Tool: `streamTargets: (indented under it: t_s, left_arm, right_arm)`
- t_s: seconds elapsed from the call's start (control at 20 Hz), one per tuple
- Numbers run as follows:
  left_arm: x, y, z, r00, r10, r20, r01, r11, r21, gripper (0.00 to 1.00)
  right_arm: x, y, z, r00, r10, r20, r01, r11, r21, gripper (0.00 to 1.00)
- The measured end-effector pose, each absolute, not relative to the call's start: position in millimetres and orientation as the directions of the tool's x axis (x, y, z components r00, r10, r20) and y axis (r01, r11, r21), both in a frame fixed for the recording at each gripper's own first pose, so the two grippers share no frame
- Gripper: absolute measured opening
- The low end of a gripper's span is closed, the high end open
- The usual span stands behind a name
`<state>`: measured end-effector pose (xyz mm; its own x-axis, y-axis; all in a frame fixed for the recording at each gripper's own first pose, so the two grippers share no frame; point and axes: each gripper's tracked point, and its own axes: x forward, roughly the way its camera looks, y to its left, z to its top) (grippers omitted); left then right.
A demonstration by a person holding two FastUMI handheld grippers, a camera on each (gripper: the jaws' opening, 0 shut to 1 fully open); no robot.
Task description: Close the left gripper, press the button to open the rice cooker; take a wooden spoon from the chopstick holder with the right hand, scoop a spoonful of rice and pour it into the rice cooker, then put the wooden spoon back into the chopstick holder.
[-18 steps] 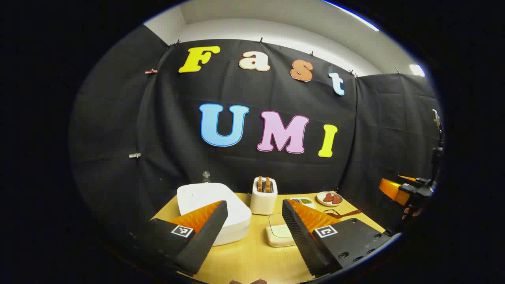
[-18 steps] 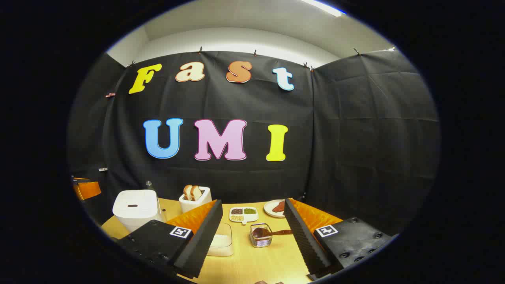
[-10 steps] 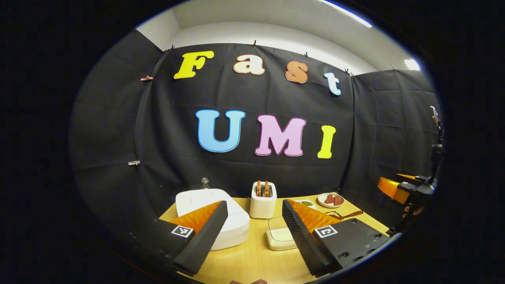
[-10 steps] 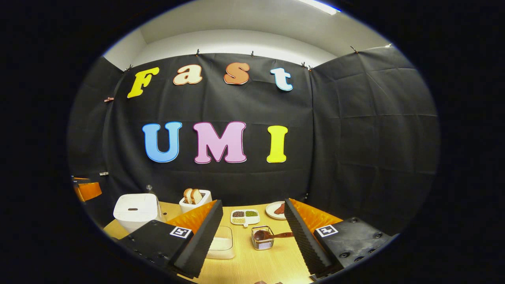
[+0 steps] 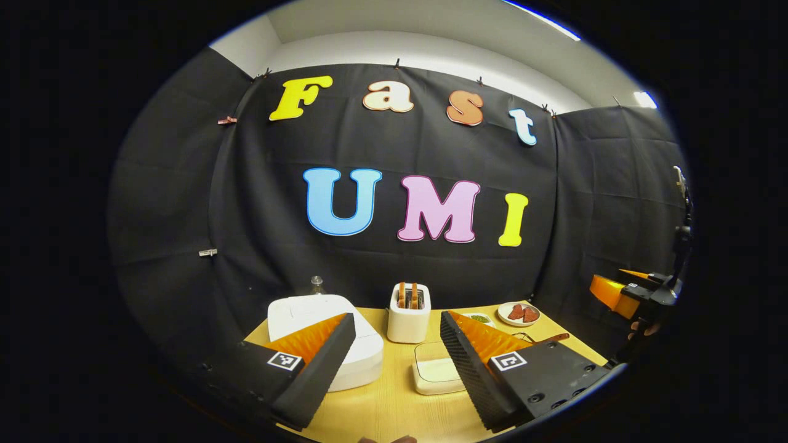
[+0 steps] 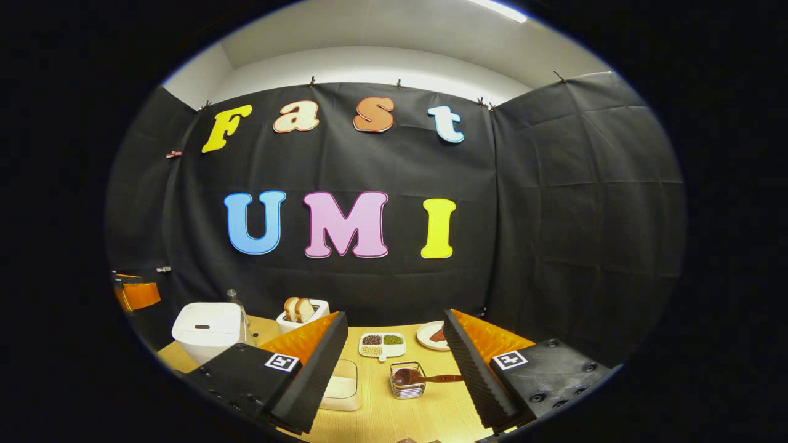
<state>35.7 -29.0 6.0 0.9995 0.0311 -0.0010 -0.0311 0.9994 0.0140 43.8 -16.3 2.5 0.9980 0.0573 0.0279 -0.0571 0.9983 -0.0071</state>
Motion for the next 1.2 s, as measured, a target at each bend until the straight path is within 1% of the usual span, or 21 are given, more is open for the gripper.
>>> streamTargets:
  t_s: [0.2, 0.35, 0.55, 0.6, 0.65, 0.7, 0.75, 0.8, 0.85, 0.9, 0.95, 1.0, 1.15, 1.2]
  left_arm:
    - [44.9, -27.5, 6.7, 0.999, 0.044, -0.019, -0.044, 0.999, -0.010, 0.96]
    - [51.3, -12.6, 7.1, 0.995, 0.089, -0.038, -0.089, 0.996, -0.012, 0.96]
    - [64.4, 6.2, 11.7, 0.992, 0.111, -0.061, -0.115, 0.992, -0.059, 0.96]
    - [69.3, 12.2, 13.6, 0.991, 0.115, -0.065, -0.119, 0.991, -0.067, 0.95]
    - [75.0, 19.7, 13.1, 0.990, 0.123, -0.069, -0.128, 0.989, -0.074, 0.92]
    - [80.7, 28.3, 13.7, 0.988, 0.138, -0.072, -0.143, 0.986, -0.080, 0.89]
    - [89.2, 38.1, 13.6, 0.985, 0.151, -0.079, -0.158, 0.984, -0.083, 0.81]
    - [97.2, 45.2, 11.4, 0.983, 0.160, -0.093, -0.168, 0.982, -0.088, 0.76]
    - [103.1, 50.5, 6.8, 0.980, 0.164, -0.111, -0.175, 0.980, -0.095, 0.64]
    - [110.9, 55.6, 4.1, 0.978, 0.164, -0.128, -0.177, 0.979, -0.102, 0.59]
    - [118.6, 61.7, 2.6, 0.977, 0.166, -0.133, -0.181, 0.977, -0.110, 0.48]
    - [126.5, 66.7, 3.1, 0.978, 0.163, -0.131, -0.179, 0.976, -0.121, 0.45]
    - [150.2, 87.9, -9.1, 0.971, 0.182, -0.154, -0.201, 0.972, -0.119, 0.22]
    - [157.3, 94.2, -13.6, 0.968, 0.187, -0.167, -0.208, 0.971, -0.119, 0.18]
  right_arm:
    - [50.0, -17.9, -4.0, 0.997, 0.072, 0.010, -0.072, 0.997, -0.002, 0.98]
    - [54.6, -18.3, -9.5, 0.997, 0.083, -0.005, -0.083, 0.997, 0.000, 0.98]
    - [59.9, -19.0, -14.4, 0.995, 0.099, -0.018, -0.099, 0.995, 0.004, 0.98]
    - [61.5, -20.4, -17.3, 0.995, 0.102, -0.022, -0.102, 0.995, -0.001, 0.98]
    - [63.0, -22.7, -21.9, 0.994, 0.101, -0.036, -0.101, 0.995, -0.002, 0.98]
    - [64.2, -25.3, -27.0, 0.994, 0.100, -0.050, -0.100, 0.995, 0.002, 0.98]
    - [65.1, -27.4, -30.3, 0.993, 0.097, -0.062, -0.097, 0.995, 0.006, 0.98]
    - [65.7, -30.3, -33.8, 0.993, 0.094, -0.073, -0.094, 0.996, 0.010, 0.98]
    - [66.7, -32.9, -36.9, 0.992, 0.091, -0.082, -0.091, 0.996, 0.010, 0.98]
    - [67.4, -35.9, -39.1, 0.992, 0.088, -0.089, -0.088, 0.996, 0.007, 0.98]
    - [68.6, -38.7, -40.5, 0.992, 0.086, -0.093, -0.086, 0.996, 0.003, 0.98]
    - [69.8, -41.3, -41.5, 0.992, 0.083, -0.096, -0.083, 0.997, -0.001, 0.98]
    - [73.2, -46.4, -44.4, 0.992, 0.074, -0.105, -0.075, 0.997, -0.003, 0.98]
    - [73.7, -47.9, -46.9, 0.991, 0.071, -0.111, -0.072, 0.997, -0.006, 0.98]
